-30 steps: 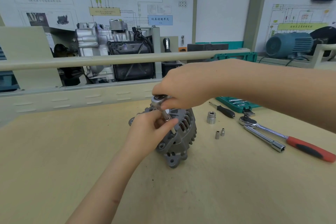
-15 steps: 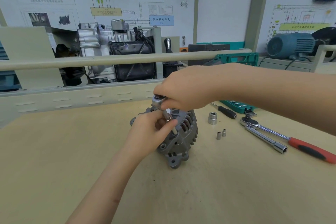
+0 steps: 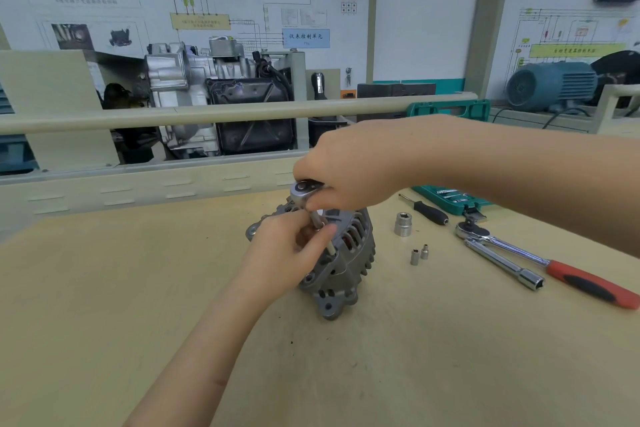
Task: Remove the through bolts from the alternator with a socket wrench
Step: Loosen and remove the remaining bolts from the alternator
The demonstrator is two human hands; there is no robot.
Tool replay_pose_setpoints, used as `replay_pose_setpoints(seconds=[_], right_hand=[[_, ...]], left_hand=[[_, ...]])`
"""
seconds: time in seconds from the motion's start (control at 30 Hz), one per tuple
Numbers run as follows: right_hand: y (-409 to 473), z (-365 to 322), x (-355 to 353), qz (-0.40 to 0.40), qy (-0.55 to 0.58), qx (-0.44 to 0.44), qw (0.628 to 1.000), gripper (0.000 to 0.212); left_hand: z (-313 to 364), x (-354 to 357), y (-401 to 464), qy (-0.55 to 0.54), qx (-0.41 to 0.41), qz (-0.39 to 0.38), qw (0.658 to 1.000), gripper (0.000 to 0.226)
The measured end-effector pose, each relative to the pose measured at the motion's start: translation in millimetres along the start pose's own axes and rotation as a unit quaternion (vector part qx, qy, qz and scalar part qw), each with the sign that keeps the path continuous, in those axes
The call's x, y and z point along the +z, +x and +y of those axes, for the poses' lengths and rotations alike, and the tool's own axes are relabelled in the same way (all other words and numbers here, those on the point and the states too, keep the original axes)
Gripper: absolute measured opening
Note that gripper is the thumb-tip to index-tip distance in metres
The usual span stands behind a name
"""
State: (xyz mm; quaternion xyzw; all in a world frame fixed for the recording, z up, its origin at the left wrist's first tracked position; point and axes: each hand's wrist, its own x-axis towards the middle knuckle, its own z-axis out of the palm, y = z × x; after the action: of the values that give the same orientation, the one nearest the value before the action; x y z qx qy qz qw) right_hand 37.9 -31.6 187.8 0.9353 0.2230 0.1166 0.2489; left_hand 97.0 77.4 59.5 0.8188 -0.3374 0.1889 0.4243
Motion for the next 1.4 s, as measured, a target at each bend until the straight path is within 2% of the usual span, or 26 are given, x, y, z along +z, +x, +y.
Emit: replay_pose_setpoints(seconds=[0.17,0.3,0.47,0.57,0.73,0.9,1.0,1.13,1.23,1.4], right_hand=[[3,1,0,0.006,-0.024,0.005,1.000,0.020],[10,3,4,-0.002,-0.019,-0.029,0.999,0.021],[4,2,5,0.020,-0.023,-0.014,0.999,0.025],[4,2,4,0.021,-0.017,-0.011,1.000,0.026],[19,6,10,-0.003,-0.016,-0.029,0.999,0.025],[16,5,11,0.009,-0.025,-0.028,0.999,0.022],[8,3,8,0.018,-0.020,-0.014,1.000,0.025],[4,2,4,0.020,-0.026,-0.011,0.999,0.027],[9,1,3,0.000,-0.025,-0.025,0.999,0.022],[11,0,6,0.004,-0.026,-0.018,0.999,0.020]], left_hand=[[2,5,0,0.046,0.025,0.041,0.998,0.037],[2,7,0,0.050,0.022,0.041,0.998,0.039],[-3,-2,0,-0.003,0.008,-0.030,1.000,0.017],[-6,-1,1,0.014,0.005,-0.027,1.000,0.025],[0,4,-1,0.048,0.031,0.027,0.998,0.039],[-3,-1,1,0.010,0.001,-0.019,1.000,0.020],[-5,-2,1,-0.004,-0.004,-0.038,0.999,0.023],[-6,2,0,0.018,0.002,-0.007,1.000,0.026],[-2,4,0,0.043,0.030,0.012,0.999,0.037],[-5,0,1,0.029,0.004,-0.057,0.998,0.015]])
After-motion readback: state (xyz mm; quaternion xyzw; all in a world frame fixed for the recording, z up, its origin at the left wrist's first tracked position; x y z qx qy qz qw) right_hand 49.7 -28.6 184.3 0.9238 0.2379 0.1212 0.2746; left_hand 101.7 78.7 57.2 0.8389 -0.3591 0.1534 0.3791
